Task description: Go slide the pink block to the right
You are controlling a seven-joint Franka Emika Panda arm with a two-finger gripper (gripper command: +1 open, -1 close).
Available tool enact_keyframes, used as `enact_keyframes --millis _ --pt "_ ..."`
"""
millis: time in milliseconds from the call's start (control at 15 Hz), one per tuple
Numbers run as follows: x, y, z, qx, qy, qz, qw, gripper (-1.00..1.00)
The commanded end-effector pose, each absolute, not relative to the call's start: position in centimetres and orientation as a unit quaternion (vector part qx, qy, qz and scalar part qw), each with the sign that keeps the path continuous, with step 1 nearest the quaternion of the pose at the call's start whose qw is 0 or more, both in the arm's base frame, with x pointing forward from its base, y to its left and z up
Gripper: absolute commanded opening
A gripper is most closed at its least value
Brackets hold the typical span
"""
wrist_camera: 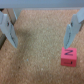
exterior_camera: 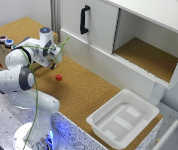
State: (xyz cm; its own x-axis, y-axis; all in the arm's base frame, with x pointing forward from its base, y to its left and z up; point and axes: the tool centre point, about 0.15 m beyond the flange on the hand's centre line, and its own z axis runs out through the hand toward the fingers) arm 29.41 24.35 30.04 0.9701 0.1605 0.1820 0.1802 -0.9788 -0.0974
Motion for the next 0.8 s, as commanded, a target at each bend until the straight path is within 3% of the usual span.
enact_keyframes --millis 0,133,200,733 --pt "29.8 25.9 25.7 -0.985 -0.107 -0.085 0.101 1.0" --pt "30.5 26.3 25.2 -0.985 -0.107 -0.087 0.105 1.0" --pt "30.8 26.3 24.6 -0.986 -0.1 -0.081 0.104 -1.0" --pt "34.2 24.0 22.3 -0.991 -0.068 -0.068 0.097 -1.0"
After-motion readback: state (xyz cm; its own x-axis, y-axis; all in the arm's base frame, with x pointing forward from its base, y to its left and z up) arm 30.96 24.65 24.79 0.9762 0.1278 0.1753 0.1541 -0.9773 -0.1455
